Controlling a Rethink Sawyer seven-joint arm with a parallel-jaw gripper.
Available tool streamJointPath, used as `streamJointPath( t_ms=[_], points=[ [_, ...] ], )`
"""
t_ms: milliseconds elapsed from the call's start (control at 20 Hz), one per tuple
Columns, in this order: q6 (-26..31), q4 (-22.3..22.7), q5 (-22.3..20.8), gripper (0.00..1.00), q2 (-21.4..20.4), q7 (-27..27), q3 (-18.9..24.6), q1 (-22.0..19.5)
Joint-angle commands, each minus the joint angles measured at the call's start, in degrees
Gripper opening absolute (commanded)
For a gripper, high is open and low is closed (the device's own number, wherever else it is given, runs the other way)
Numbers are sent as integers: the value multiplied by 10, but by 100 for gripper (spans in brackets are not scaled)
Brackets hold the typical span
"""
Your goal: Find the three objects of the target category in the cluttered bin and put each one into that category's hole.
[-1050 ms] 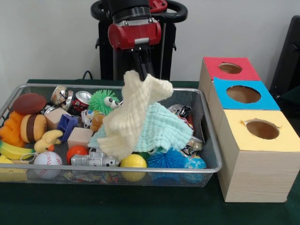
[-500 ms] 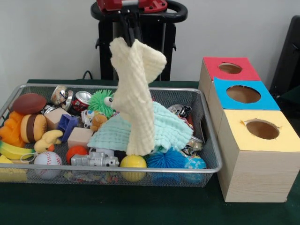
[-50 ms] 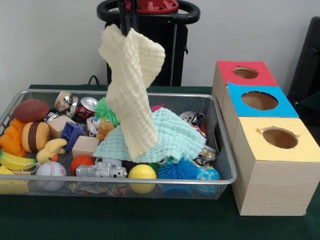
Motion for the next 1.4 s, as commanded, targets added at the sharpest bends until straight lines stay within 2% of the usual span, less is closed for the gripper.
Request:
streamJointPath(
  t_ms=[50,350,750,1000,1250,1400],
  points=[
    [82,-27,-39,0,-10,-31,-15,-9],
    [95,-71,-117,0,30,-26,-58,-4],
    [104,-108,-144,0,57,-29,-71,-11],
    [77,-120,-174,0,88,-10,-93,-9],
    [35,-152,-239,0,137,21,-144,18],
    [20,-163,-259,0,161,21,-156,20]
  ],
)
